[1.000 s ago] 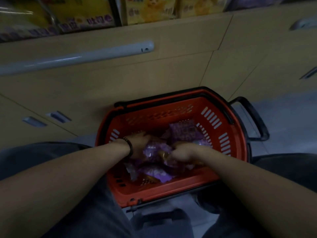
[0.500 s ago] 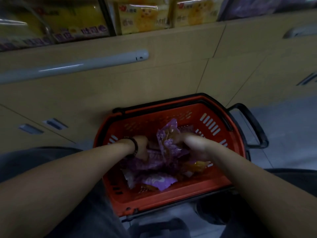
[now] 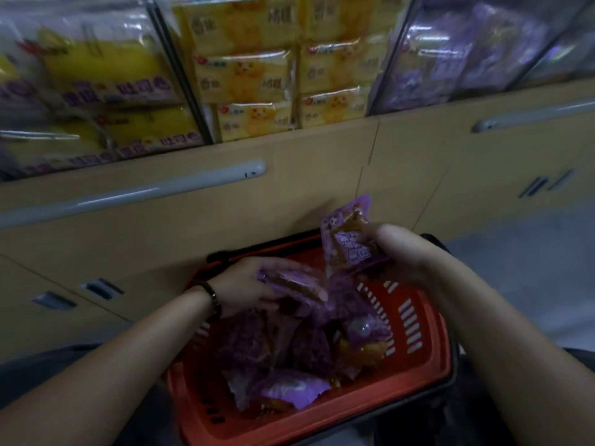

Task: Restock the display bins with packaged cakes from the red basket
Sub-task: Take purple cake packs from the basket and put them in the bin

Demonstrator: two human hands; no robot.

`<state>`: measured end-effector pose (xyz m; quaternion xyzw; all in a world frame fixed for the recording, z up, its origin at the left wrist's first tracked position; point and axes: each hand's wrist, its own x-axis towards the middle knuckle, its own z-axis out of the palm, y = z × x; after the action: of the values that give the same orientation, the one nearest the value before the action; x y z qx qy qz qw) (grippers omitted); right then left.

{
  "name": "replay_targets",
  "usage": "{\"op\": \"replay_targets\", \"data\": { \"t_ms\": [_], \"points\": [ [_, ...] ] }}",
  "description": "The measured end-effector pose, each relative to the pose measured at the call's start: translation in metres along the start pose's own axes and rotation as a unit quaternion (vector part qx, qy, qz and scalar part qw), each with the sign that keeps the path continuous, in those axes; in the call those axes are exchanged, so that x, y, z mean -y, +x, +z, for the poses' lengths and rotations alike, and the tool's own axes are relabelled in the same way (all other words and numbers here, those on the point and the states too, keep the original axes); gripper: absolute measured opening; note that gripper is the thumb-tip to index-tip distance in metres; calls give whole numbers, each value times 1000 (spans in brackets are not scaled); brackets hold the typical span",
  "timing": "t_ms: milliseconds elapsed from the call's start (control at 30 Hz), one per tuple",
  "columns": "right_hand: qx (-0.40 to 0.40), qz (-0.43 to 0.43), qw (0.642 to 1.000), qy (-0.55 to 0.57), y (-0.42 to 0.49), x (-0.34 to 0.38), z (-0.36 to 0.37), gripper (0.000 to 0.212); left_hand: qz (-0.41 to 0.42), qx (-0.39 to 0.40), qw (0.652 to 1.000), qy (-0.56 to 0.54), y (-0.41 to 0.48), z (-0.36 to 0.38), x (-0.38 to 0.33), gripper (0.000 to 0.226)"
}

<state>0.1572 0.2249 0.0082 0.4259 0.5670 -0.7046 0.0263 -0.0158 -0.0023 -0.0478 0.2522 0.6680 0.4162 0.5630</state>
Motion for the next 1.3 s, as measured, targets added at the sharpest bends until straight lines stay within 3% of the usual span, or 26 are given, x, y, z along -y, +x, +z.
{"op": "replay_targets", "data": {
  "t_ms": [100, 233, 367, 467, 700, 933, 1000, 1100, 1300],
  "points": [
    [-33, -35, 999, -23, -5, 6, -13, 25, 33, 29, 994, -101, -6, 8, -14, 50],
    [-1, -36, 999, 4, -15, 9, -22, 37, 118, -89, 986, -81, -7, 21, -24, 33],
    [44, -59, 997, 15, -28, 12, -22, 46, 189, -112, 971, -97, -7, 23, -32, 82],
    [52, -103, 993, -13, -41, 18, -23, 53, 170, -115, 972, -114, -4, 23, -36, 105],
    [51, -191, 980, 10, -63, 37, -31, 57, 212, -131, 957, -146, -16, 38, -69, 58],
    [114, -249, 959, 67, -107, 52, -49, 45, 220, -117, 938, -240, -53, 64, -110, 44],
    [105, -280, 951, 80, -123, 60, -53, 42, 249, -113, 938, -214, -66, 74, -127, 48],
    [63, -326, 940, 80, -149, 84, -64, 35, 314, -163, 934, -37, -87, 87, -173, 57],
    [33, -444, 894, 50, -195, 156, -84, 33, 415, -251, 860, 158, -124, 97, -287, 41]
  ]
}}
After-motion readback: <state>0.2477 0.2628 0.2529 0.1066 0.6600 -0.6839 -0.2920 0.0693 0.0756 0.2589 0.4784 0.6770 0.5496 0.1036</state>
